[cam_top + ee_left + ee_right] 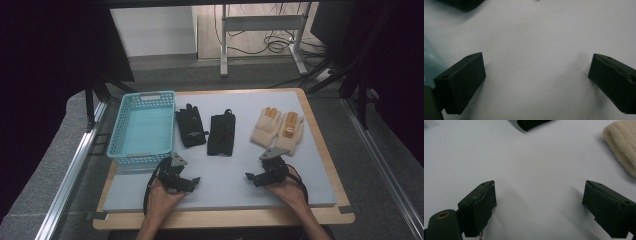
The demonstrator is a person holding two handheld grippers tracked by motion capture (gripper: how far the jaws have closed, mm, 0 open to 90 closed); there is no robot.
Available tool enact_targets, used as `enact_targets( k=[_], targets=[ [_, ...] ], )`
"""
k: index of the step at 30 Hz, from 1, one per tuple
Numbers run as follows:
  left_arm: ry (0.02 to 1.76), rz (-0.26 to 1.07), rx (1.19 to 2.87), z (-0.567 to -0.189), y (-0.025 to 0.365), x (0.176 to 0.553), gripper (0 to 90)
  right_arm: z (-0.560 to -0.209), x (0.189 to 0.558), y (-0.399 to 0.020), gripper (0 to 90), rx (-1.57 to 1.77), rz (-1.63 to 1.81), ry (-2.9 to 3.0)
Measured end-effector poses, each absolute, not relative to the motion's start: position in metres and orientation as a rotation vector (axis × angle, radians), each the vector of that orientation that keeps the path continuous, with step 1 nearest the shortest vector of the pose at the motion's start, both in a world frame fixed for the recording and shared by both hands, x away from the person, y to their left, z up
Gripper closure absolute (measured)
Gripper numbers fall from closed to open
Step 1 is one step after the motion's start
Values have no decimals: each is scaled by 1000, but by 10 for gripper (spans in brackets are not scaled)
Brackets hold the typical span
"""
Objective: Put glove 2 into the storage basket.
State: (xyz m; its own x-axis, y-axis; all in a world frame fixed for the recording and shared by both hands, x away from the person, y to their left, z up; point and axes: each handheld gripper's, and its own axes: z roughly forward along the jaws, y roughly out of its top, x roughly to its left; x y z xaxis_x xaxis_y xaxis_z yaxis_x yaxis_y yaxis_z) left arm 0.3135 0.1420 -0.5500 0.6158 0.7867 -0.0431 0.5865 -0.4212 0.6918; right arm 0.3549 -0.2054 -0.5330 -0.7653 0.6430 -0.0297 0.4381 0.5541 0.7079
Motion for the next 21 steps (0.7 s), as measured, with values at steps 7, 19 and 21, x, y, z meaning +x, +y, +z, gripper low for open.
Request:
enact_targets(
  k=[7,19,21],
  targets=[
    [1072,380,2158,-550,142,313,13,-529,360,-204,142,901,1046,2504],
    [1071,381,2158,-550,142,313,14,-517,386,-191,184,919,1078,2480],
    [1071,381,2158,-550,142,313,14,-514,390,-189,204,923,1080,2472]
  ],
)
